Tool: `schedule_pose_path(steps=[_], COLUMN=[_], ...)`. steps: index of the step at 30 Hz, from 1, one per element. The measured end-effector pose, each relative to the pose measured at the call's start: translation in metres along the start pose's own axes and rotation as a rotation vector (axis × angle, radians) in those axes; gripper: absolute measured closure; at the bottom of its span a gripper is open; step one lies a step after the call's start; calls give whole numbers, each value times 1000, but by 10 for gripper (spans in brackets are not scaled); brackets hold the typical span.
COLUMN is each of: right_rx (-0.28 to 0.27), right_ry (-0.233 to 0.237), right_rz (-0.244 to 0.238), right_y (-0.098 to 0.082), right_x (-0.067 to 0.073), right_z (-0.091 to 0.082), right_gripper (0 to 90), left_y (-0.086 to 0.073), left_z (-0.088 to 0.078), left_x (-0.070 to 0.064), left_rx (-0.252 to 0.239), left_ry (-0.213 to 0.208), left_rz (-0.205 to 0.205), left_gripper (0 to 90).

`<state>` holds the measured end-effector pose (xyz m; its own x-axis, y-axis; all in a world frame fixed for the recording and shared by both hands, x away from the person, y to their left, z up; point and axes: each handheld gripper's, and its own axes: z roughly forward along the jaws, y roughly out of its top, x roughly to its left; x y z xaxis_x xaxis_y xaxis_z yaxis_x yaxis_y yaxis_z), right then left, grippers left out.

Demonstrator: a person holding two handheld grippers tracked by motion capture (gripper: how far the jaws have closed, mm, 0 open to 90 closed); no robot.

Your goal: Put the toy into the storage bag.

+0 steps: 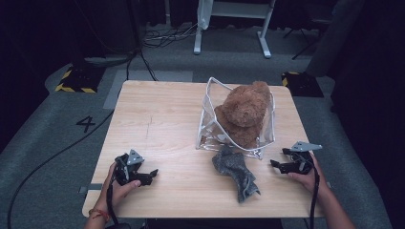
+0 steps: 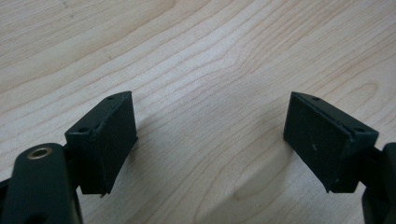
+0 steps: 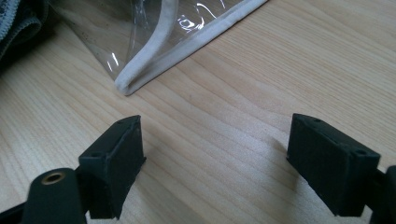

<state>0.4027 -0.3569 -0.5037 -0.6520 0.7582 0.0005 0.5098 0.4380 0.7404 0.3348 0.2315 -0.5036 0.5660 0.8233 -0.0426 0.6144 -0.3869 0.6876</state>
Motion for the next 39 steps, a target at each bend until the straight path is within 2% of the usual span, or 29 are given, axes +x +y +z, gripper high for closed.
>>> schedule_pose_path(steps=[2, 6, 39], right_rx=[0, 2, 3], right_ry=[0, -1, -2], right_rz=[1, -2, -2], right_y=[0, 0, 0], right_x=[0, 0, 0], right_z=[0, 0, 0], right_gripper=[190, 190, 188], left_y=[-2, -2, -2], left_z=[-2, -1, -1], left_x=[1, 0, 0], left_rx=[-3, 0, -1], left_ry=[5, 27, 25], left_rz=[-22, -4, -10], left_gripper=[176, 177, 167])
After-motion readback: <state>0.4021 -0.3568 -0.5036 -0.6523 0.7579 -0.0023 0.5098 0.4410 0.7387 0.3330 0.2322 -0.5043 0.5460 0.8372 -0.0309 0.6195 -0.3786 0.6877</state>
